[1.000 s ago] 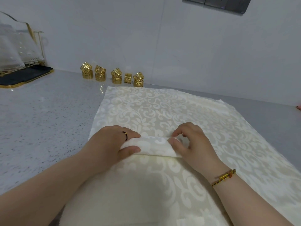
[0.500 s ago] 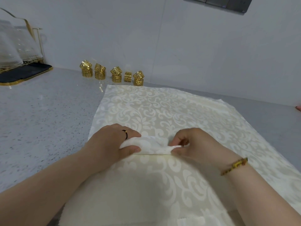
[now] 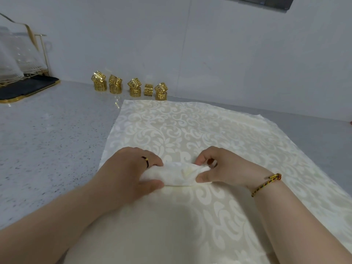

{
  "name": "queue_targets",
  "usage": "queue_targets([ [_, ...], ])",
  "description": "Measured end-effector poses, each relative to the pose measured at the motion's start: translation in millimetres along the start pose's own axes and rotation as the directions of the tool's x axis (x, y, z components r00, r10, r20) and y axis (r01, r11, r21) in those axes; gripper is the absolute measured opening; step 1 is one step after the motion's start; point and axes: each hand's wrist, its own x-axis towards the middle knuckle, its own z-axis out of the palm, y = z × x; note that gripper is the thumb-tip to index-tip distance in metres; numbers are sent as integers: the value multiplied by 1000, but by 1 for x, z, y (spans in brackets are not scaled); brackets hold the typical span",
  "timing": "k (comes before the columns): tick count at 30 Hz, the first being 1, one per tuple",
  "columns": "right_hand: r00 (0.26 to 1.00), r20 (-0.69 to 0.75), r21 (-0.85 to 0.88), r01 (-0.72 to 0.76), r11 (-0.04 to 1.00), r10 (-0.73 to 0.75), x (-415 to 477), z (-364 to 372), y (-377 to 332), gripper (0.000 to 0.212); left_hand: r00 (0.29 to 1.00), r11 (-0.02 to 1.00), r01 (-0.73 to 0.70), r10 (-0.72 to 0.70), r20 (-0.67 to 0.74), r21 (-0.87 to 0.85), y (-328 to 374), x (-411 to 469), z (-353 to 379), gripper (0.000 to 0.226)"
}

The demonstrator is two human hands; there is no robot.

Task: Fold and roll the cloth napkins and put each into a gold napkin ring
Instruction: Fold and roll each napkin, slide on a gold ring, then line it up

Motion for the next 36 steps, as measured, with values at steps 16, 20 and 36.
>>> queue_targets([
  [16,978,-123,113,181,977,-167,7,11,2,24,994,983,6,-26,105,185,35,50,21,31],
  [20,958,-258,237,186,953,-123,8,13,3,11,995,973,83,-93,40,216,12,44,11,28],
  [36,935,-311,-534,-23,845,-171,160,-36,-4,27,941,950,297,-275,-195,94,-70,56,6,35],
])
